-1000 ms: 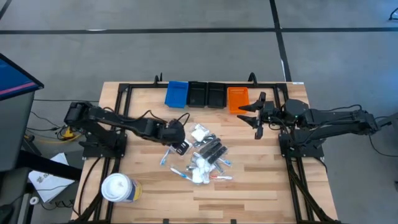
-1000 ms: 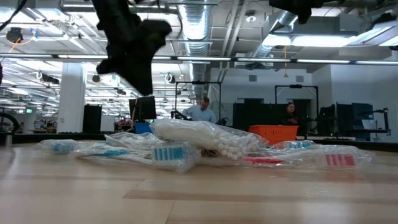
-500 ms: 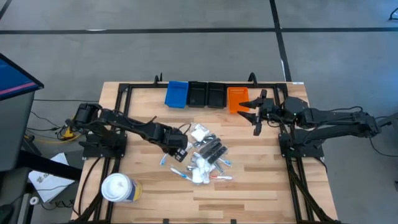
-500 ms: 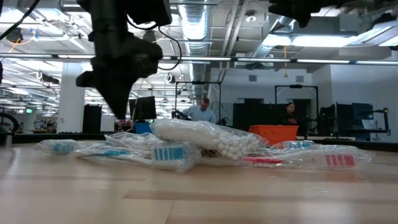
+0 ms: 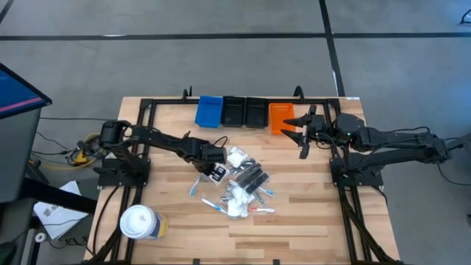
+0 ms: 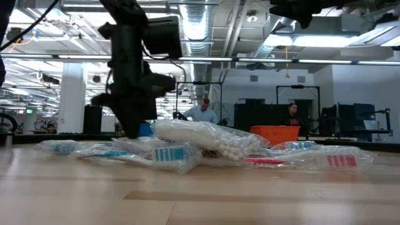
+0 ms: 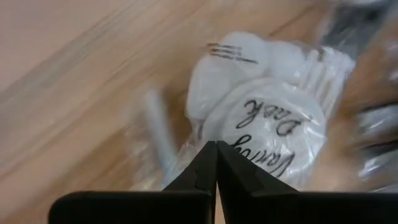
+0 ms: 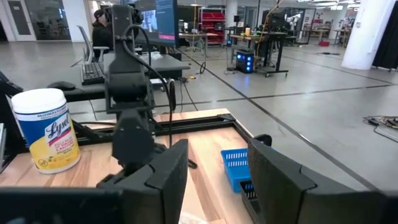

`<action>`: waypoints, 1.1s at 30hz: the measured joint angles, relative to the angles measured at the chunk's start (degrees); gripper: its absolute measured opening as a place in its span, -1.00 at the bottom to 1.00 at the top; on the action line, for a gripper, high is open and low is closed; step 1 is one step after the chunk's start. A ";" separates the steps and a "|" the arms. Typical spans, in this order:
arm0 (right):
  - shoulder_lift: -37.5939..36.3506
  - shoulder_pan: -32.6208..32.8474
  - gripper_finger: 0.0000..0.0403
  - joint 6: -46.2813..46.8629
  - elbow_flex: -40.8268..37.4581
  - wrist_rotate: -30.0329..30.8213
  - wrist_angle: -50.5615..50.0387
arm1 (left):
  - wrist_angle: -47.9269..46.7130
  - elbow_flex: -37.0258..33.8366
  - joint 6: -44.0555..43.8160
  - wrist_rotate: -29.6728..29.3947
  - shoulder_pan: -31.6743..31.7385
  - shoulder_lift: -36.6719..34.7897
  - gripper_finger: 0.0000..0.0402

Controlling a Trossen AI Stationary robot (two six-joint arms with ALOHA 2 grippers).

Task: Pick & Place Travel size toiletries
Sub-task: Put the blue toothbrush into the orange bin

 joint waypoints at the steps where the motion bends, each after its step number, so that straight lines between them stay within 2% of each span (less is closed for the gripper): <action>1: -0.02 0.00 -0.21 0.03 0.01 0.00 0.00 | 2.20 0.00 1.75 1.15 0.30 0.49 -1.00; 4: -0.01 0.02 -0.21 0.11 0.00 0.00 -0.24 | 8.06 0.41 7.55 3.62 0.42 1.06 -1.00; 7: -0.01 0.02 -0.21 0.11 0.00 0.00 -0.48 | 7.70 1.46 8.92 3.51 -0.05 0.24 -1.00; 9: -0.02 0.02 -0.21 0.12 0.00 0.00 -0.70 | 4.36 1.44 7.04 1.75 -0.86 -1.55 -1.00; 14: 0.00 0.04 -0.21 0.13 -0.02 0.00 -1.35 | -3.76 0.60 -3.10 -7.91 -4.23 -7.77 -1.00; 19: -0.01 0.04 -0.21 0.13 -0.02 0.00 -1.38 | -2.95 -3.32 -5.92 -9.63 -6.66 -11.71 -0.93; 25: 0.00 0.00 -0.21 0.09 -0.02 0.00 -1.25 | -1.98 -6.48 -10.27 -10.23 -8.67 -13.11 -0.68; 31: -0.02 0.02 -0.21 0.11 -0.02 0.00 -0.83 | -1.59 -7.08 -7.14 -9.93 -7.98 -10.99 -0.37; 33: 0.00 0.04 -0.21 0.09 -0.02 0.00 -1.04 | -0.25 -7.10 -7.06 -7.43 -7.64 -9.86 -0.29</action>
